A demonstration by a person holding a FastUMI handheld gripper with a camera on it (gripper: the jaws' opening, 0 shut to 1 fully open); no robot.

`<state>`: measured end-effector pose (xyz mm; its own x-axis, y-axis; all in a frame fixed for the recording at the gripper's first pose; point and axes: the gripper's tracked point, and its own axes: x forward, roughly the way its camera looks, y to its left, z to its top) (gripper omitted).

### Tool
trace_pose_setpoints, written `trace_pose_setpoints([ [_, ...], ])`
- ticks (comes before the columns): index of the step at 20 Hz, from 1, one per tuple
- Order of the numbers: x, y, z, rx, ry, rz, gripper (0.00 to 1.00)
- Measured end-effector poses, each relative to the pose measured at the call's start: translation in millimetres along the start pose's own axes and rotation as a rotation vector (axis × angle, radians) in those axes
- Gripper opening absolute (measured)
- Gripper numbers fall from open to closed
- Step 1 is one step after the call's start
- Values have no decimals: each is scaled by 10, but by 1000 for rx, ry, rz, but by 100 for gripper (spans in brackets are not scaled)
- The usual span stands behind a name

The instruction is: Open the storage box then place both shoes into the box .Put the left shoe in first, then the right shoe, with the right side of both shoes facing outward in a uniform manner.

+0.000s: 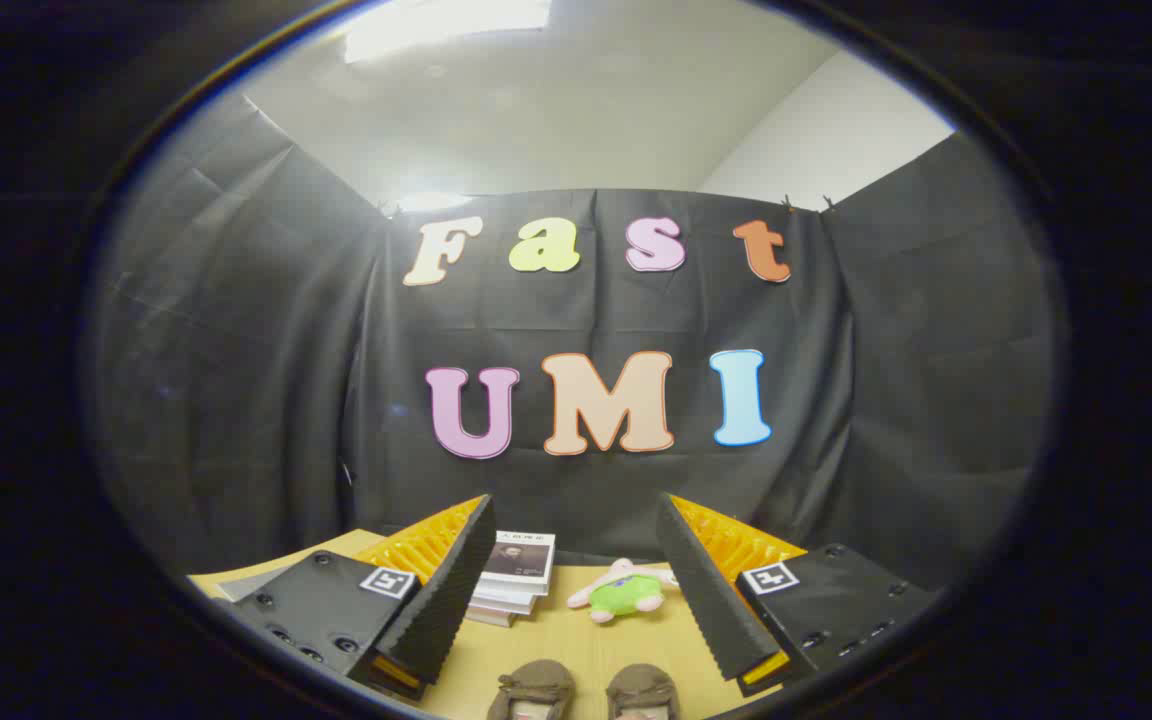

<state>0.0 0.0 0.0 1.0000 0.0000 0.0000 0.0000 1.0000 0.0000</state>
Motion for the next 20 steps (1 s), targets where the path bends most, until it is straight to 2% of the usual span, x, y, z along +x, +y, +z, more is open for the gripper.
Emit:
trace_pose_setpoints([
  [20, 40, 101, -43, -29, 7, 18, 100],
])
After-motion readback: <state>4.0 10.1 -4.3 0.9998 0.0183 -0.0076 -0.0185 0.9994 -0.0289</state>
